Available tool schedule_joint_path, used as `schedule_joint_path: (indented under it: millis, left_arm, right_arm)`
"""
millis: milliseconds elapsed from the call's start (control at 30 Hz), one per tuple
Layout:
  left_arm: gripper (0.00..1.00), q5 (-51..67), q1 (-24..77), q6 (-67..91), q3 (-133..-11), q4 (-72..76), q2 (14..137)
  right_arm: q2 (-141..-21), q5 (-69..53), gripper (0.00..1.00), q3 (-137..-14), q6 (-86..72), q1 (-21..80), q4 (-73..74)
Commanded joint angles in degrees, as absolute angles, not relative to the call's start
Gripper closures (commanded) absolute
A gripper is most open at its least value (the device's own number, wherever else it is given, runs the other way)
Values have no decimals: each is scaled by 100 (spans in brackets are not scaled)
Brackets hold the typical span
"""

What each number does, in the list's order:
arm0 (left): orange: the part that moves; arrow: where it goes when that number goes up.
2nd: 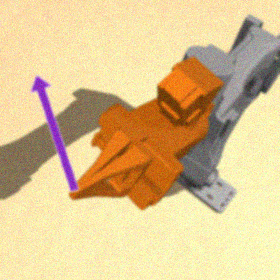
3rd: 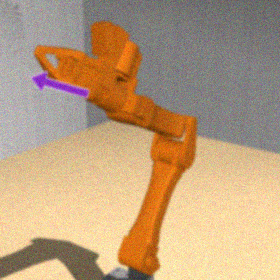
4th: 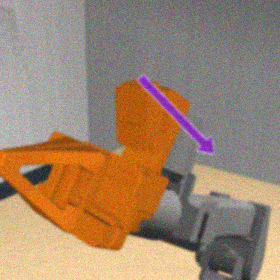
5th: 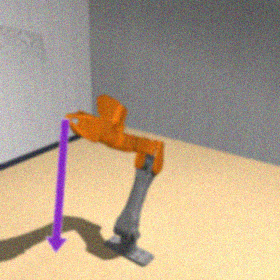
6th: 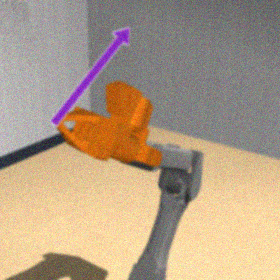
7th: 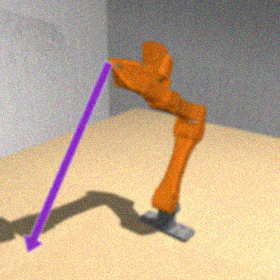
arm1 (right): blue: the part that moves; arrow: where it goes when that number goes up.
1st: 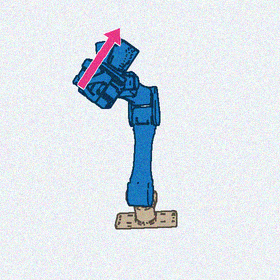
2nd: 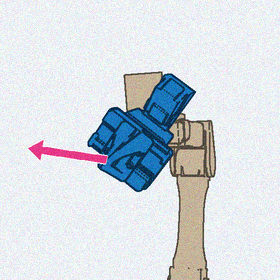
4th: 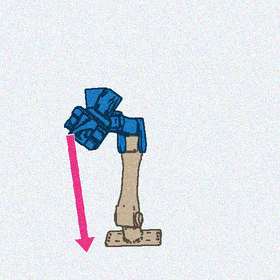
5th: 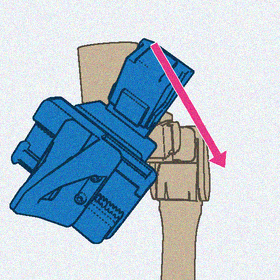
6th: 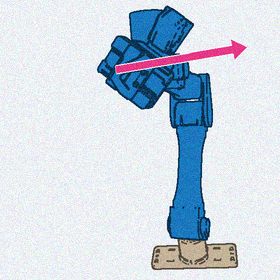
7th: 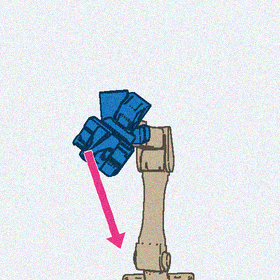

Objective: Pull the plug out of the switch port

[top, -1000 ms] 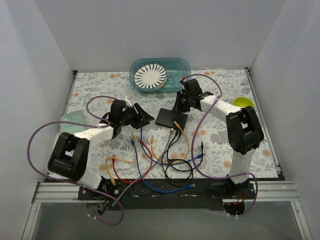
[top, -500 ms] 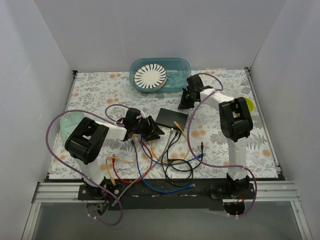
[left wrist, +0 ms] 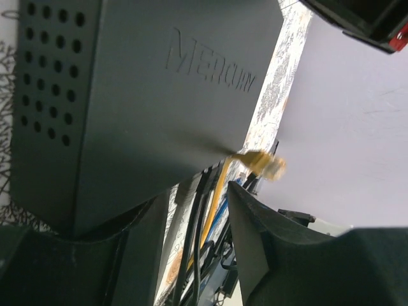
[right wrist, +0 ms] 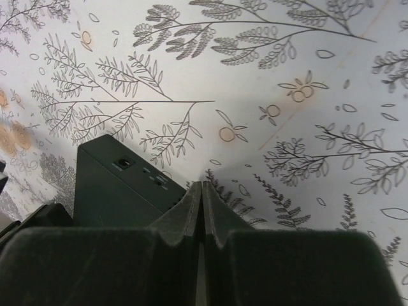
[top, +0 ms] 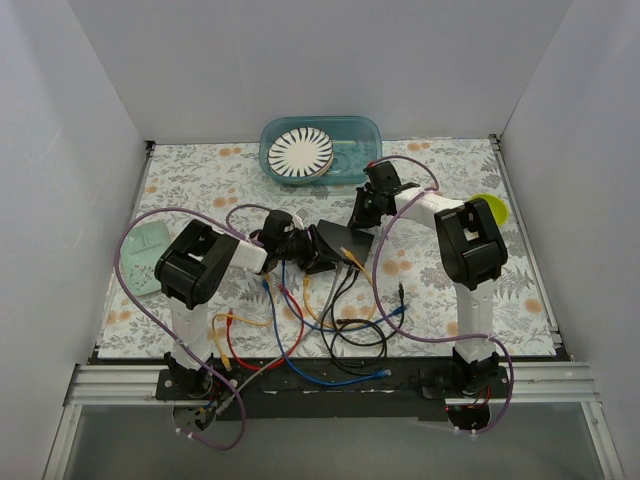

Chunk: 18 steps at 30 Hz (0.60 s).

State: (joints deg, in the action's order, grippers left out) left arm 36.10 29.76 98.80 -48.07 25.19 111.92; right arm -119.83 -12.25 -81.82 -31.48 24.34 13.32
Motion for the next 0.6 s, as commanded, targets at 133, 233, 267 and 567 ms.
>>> schedule_joint_path:
  millis: [133, 233, 267, 567]
  left_arm:
    - [58, 3181, 2997, 9879, -4825, 2329, 11478]
    - [60, 3199, 2997, 9853, -4773, 2338, 11487]
    - [60, 3251, 2997, 9826, -4755, 2373, 11487]
    - [64, 3340, 3041, 9493, -4570, 2287, 11435]
  right_arm:
    - [-11874, -1380, 89, -7928, -3050, 2637, 1547]
    - [-11865, -1380, 89, -7893, -3059, 2637, 1538]
    - [-11865, -1389, 89, -7893, -3059, 2637, 1538]
    - [-11857, -1371, 89, -7849, -3076, 2637, 1468]
